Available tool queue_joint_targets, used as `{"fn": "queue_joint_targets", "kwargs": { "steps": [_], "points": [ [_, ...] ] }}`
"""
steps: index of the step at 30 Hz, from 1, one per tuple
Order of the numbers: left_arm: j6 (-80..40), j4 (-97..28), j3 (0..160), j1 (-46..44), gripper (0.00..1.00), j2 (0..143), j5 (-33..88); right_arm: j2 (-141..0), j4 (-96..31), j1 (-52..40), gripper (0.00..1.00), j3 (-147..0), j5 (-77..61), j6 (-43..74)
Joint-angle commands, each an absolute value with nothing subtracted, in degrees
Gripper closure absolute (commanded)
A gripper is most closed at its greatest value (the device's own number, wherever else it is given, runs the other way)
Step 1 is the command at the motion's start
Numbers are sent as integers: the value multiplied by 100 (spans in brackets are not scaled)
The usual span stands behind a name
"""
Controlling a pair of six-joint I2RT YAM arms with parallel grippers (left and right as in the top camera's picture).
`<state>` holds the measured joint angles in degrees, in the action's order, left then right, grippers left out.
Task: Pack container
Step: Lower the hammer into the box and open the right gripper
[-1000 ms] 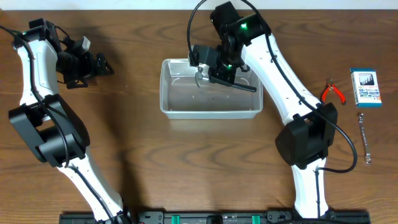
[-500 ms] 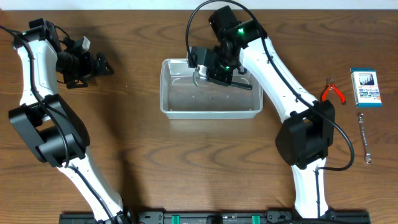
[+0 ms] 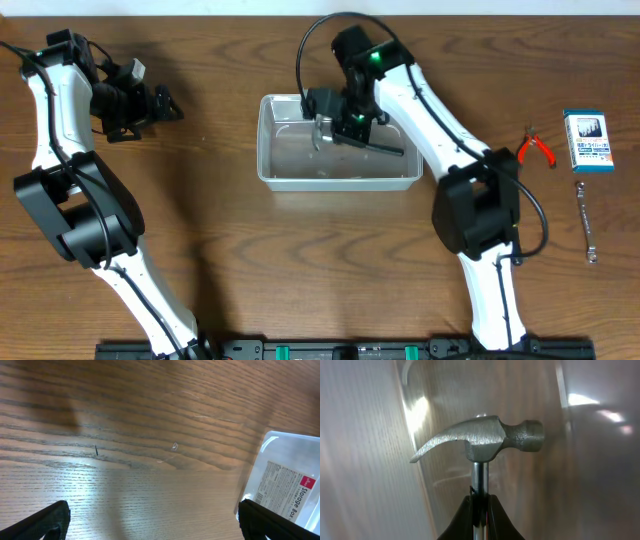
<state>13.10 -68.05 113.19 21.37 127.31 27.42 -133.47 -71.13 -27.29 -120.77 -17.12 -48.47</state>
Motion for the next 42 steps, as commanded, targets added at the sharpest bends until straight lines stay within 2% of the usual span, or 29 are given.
{"fn": "queue_joint_targets", "kwargs": {
  "steps": [1,42],
  "points": [
    [1315,-6818,11434,2147,2,12558,2714,-13406,-7150,-2746,99,-12095,-1848,-4783],
    [1315,-6818,11434,2147,2,12558,2714,-13587,-7004,-2742,99,-11911,-1848,-4716]
  ]
}}
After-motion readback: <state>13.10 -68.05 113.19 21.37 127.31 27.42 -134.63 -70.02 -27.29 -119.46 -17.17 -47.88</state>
